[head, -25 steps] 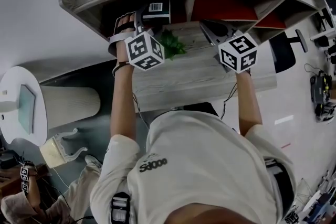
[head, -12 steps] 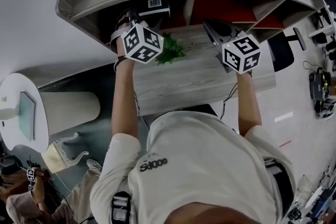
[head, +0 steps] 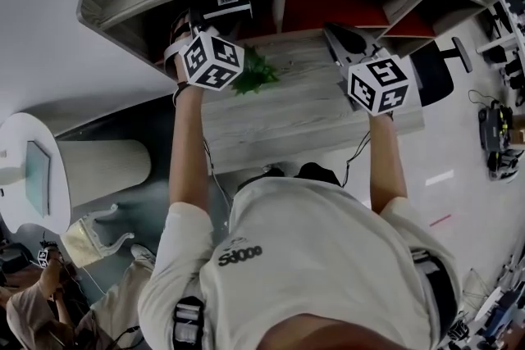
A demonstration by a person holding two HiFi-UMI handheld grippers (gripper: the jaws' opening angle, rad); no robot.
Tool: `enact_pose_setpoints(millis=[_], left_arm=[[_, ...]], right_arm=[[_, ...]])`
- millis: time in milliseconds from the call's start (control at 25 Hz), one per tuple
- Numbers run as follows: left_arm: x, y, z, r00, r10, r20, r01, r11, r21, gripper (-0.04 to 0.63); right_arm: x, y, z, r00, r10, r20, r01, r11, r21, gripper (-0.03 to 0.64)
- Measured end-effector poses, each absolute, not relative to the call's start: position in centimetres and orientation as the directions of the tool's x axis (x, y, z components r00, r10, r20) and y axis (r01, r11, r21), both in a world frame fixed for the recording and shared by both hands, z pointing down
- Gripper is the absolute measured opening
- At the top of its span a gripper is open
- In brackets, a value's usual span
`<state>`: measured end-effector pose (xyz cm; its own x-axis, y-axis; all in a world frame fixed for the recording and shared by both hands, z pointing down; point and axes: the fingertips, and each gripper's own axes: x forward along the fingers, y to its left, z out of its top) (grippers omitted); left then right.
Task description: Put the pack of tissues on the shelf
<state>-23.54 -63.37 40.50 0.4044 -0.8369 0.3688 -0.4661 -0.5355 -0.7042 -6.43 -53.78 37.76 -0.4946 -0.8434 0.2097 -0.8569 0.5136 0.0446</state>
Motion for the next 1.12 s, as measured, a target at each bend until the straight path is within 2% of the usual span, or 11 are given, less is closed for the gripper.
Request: enact_pose_setpoints(millis=[280, 640, 840, 1120], left_arm=[[-24.6, -60.1, 37.5, 0.369, -0.887, 0.279, -0.651, -0.461, -0.603, 0.316], [-24.5, -50.4, 38.2, 0.318, -0.902, 0.290, -0.835, -0.412, -0.364, 0.053], [-23.0, -43.6, 37.7, 0.301, -0.922, 0.245, -0.886, -0.365, -0.286, 0.020], [-20.3, -35.1, 35.6, 0.273, -0.945, 0.179, -0.917, -0.312, -0.248, 0.018]], right_arm=[[-3.5, -50.4, 35.1, -0.502, -0.845, 0.181, -0.846, 0.524, 0.100, 0.002], [0.7, -44.7, 33.1, -0.548, -0.826, 0.130, -0.819, 0.562, 0.117, 0.002], [1.7, -40.6, 32.5, -0.596, -0.795, 0.113, -0.781, 0.607, 0.148, 0.002], [2.7, -34.7, 31.2, -0.672, -0.733, 0.105, -0.717, 0.680, 0.152, 0.002]])
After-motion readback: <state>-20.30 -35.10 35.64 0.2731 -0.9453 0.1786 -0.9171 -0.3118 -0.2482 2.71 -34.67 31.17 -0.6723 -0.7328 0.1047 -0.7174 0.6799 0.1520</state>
